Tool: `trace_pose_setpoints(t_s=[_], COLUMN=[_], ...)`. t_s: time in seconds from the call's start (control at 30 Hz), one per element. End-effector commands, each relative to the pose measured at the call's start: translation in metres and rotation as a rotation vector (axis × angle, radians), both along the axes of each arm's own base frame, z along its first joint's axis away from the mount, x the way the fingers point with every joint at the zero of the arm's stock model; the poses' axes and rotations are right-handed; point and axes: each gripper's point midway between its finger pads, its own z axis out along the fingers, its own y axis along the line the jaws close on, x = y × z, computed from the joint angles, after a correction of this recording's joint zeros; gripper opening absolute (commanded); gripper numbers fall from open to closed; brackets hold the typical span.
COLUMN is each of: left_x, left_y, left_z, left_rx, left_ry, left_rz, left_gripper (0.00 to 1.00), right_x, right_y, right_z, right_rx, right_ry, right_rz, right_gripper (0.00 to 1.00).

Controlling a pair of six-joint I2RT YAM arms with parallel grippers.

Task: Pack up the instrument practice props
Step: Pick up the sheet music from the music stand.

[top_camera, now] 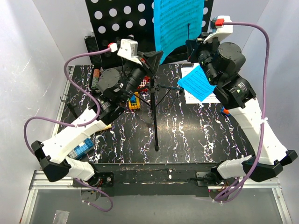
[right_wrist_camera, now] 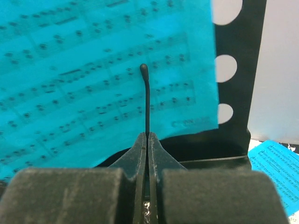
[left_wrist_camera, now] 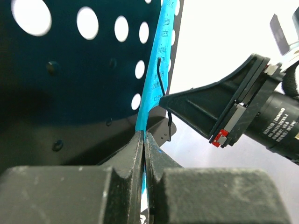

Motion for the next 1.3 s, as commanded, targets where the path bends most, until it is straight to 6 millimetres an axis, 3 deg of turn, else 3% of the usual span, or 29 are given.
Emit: trace_pose_setpoints(t_s=[0.0, 0.33, 0.57, 0.7, 0.87, 0.97, 1.13, 1.27], left_x=[-0.026, -0.062, -0.102, -0.120, -0.140, -0.146, -0.161, -0.180], left_y=[0.025, 0.058, 0.095, 0.095, 0.076, 0.072, 0.067, 0.067], left_z=[0.040, 0.053, 0.035, 0.020, -0.008, -0.021, -0.033, -0.036], left_rx=[-0.057, -0.084, -0.034, 0.014, 0.112, 0.119, 0.119, 0.102], left_ry=[-0.090, -0.072, -0.003, 0.049, 0.134, 0.170, 0.197, 0.204], left_rz=[-0.021, -0.070, -0.121, -0.202, -0.352, -0.394, -0.480, -0.568], left_gripper=[0.00, 0.00, 0.00, 0.00, 0.00, 0.00, 0.00, 0.00], right_x=[-0.021, -0.028, -0.027, -0.028, -0.043, -0.055, -0.083, -0.115], right_y=[-0.018, -0.021, -0.020, -0.016, -0.015, -0.019, -0.027, -0.035], right_z=[0.035, 0.033, 0.026, 0.018, 0.017, 0.016, 0.007, -0.012], right_rx=[0.103, 0.083, 0.047, 0.026, 0.018, 0.024, 0.047, 0.077], right_ry=[-0.082, -0.076, -0.062, -0.040, -0.040, -0.037, -0.006, 0.050], right_rz=[-0.003, 0.010, 0.009, 0.036, 0.088, 0.114, 0.167, 0.232], right_gripper=[0.01, 0.01, 0.01, 0.01, 0.45, 0.60, 0.76, 0.80])
